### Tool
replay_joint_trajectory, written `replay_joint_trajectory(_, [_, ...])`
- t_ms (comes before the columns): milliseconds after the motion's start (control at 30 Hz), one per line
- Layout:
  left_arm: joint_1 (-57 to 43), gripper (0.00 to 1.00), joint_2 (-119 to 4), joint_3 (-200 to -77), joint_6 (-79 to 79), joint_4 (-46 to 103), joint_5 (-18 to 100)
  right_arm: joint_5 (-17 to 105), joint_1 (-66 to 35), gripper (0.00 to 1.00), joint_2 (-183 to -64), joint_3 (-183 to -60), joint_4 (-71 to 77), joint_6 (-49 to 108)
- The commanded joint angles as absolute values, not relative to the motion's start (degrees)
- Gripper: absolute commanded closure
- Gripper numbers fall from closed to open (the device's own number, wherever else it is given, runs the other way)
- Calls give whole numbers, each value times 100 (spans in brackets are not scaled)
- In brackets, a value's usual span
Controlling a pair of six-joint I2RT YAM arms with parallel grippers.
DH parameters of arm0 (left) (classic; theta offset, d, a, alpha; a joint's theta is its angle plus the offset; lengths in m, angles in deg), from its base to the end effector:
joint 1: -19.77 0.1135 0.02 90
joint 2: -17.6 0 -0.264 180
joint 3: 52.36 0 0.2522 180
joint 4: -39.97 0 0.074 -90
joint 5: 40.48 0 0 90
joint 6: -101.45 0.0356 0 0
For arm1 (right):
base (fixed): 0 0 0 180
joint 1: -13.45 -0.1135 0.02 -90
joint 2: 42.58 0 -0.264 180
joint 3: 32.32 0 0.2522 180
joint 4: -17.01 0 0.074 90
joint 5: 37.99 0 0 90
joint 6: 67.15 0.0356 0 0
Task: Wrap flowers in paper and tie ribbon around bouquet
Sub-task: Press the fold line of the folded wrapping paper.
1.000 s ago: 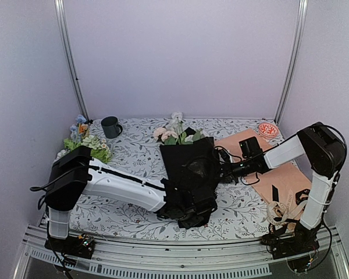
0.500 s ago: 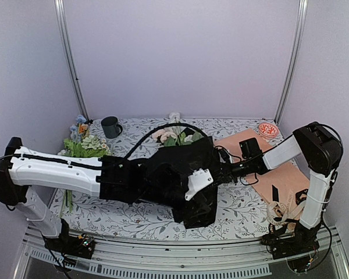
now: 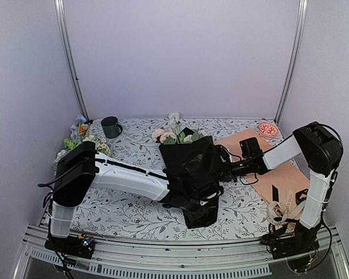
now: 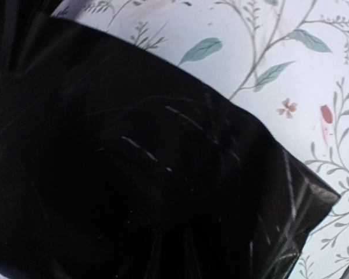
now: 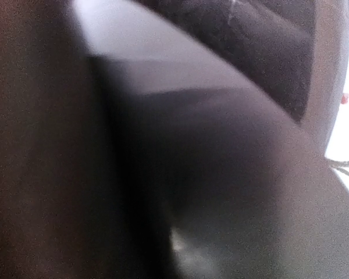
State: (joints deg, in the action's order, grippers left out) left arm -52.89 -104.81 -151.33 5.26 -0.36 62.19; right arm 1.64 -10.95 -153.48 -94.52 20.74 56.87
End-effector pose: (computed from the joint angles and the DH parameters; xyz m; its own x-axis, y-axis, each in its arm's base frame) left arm 0.1389 -0.4186 0.1385 -0.3631 0.8099 -0.4606 0.8683 0.4734 0.1479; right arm 0.3065 0.1692 0.1023 -0.9585 -0.0429 -0.2819 -0.2696 0.4582 0.8470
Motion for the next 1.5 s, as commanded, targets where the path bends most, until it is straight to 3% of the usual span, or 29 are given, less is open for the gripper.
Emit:
replay_joint_trajectory(0, [-5576, 80, -10761, -15339, 825, -252, 6082, 52, -1072, 100, -15349, -9564, 2379, 5842])
replay_joint_trajectory(67, [-5693, 72, -10783, -15333, 923, -254, 6056, 67, -1085, 100, -15359, -9622, 2390, 5883])
replay_joint_trajectory(200, [-5807, 44, -10686, -15288, 959, -275, 6194, 183, -1113, 100, -15324, -9693, 2465, 5994])
replay_joint_trajectory(700, [-6108, 21, -10757, -15517, 1382, -8, 6589, 720, -1169, 100, -15267, -9543, 2733, 6378])
replay_joint_trajectory(900, [-6132, 20, -10370, -15546, 1533, 99, 6472, 775, -1172, 100, -15272, -9430, 2734, 6346])
replay_joint_trajectory(1133, [-6129, 29, -9232, -14725, 1812, 1592, 5420, 857, -1168, 100, -15232, -9420, 2772, 6394])
replay_joint_trajectory(1267, [-5690, 47, -9881, -15172, 1271, 1203, 5986, 867, -1168, 100, -15206, -9386, 2778, 6404])
replay_joint_trajectory(1467, [-5650, 40, -10858, -16012, 1434, 913, 6513, 786, -1168, 100, -15277, -9348, 2849, 6431])
